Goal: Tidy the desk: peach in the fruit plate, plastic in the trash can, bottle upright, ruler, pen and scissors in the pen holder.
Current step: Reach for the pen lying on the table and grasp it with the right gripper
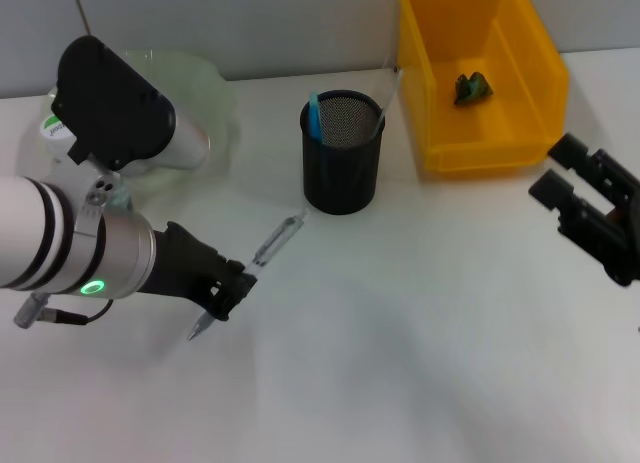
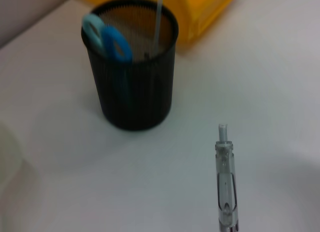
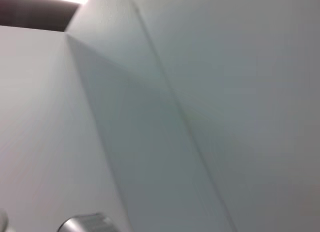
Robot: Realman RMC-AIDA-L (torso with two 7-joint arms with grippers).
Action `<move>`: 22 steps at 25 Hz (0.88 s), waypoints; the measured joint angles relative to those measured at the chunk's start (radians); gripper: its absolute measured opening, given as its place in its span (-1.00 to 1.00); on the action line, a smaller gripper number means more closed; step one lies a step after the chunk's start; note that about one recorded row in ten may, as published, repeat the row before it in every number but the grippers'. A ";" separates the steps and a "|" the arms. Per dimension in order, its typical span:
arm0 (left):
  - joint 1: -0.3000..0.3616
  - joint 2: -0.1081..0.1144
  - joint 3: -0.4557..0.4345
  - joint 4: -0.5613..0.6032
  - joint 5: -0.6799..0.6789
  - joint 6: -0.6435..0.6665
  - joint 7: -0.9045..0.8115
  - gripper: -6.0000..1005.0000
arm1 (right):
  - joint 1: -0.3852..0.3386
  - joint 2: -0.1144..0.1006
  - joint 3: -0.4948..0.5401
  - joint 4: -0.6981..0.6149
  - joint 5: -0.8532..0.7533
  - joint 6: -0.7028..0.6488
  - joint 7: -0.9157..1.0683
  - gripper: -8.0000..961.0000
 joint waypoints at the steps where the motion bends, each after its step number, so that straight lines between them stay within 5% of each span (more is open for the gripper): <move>1: 0.010 0.000 0.000 0.001 -0.014 -0.020 0.015 -0.74 | 0.000 -0.001 -0.013 -0.008 0.000 -0.007 0.009 0.27; 15: 0.166 0.003 -0.012 -0.009 -0.390 -0.245 0.408 -0.74 | 0.039 -0.003 -0.032 -0.053 0.012 0.045 0.025 0.26; 22: 0.216 0.003 -0.010 -0.071 -0.694 -0.318 0.730 -0.74 | 0.090 0.001 -0.054 -0.052 0.007 0.074 0.020 0.25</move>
